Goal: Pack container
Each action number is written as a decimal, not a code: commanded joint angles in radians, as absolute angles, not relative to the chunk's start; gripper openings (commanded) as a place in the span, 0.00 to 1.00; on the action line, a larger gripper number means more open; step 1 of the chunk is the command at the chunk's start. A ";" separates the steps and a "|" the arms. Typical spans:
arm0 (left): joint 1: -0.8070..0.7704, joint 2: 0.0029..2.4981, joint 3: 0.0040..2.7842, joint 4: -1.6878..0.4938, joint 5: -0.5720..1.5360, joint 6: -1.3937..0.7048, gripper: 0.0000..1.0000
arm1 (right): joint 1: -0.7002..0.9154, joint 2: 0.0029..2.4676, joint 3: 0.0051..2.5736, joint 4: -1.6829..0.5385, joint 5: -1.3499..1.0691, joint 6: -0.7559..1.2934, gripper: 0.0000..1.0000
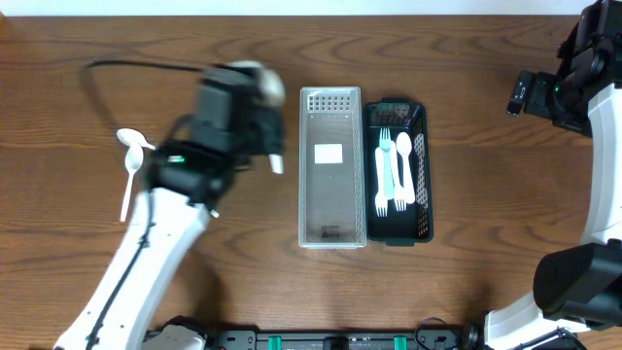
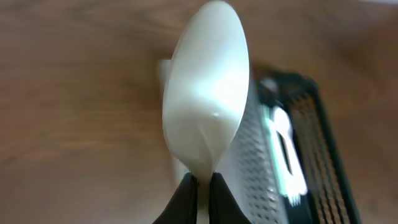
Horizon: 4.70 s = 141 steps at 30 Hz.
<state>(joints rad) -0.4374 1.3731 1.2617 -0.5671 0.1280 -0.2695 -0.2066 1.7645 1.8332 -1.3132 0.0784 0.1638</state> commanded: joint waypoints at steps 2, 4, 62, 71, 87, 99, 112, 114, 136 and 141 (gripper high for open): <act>-0.541 1.489 1.259 -0.528 0.124 -0.183 0.06 | -0.207 1.759 1.831 -1.317 0.077 0.149 0.99; -0.574 1.566 1.259 -0.525 0.124 -0.169 0.06 | -0.207 1.759 1.831 -1.318 0.077 0.149 0.99; 0.529 1.994 1.413 -0.683 0.034 0.304 1.00 | -0.207 1.759 1.831 -1.387 0.078 0.165 0.99; 0.513 2.028 1.413 -0.740 0.035 0.403 1.00 | -0.209 1.759 1.831 -1.377 0.079 0.164 0.99; 0.513 2.065 1.411 -0.762 0.046 0.479 0.98 | -0.209 1.759 1.831 -1.374 0.108 0.163 0.99; 0.513 2.123 1.411 -0.761 0.045 0.466 0.98 | -0.209 1.759 1.831 -1.380 0.108 0.159 0.99; 0.513 2.123 1.411 -0.759 0.045 0.466 0.37 | -0.209 1.759 1.831 -1.393 0.108 0.148 0.99; 0.513 2.123 1.411 -0.760 0.045 0.466 0.31 | -0.209 1.759 1.831 -1.392 0.108 0.148 0.99; 0.508 1.996 1.467 -0.810 0.045 0.283 0.06 | -0.210 1.759 1.831 -1.388 0.108 0.135 0.99; 0.437 1.785 1.525 -0.925 0.154 0.245 0.06 | -0.210 1.759 1.831 -1.365 0.108 0.133 0.99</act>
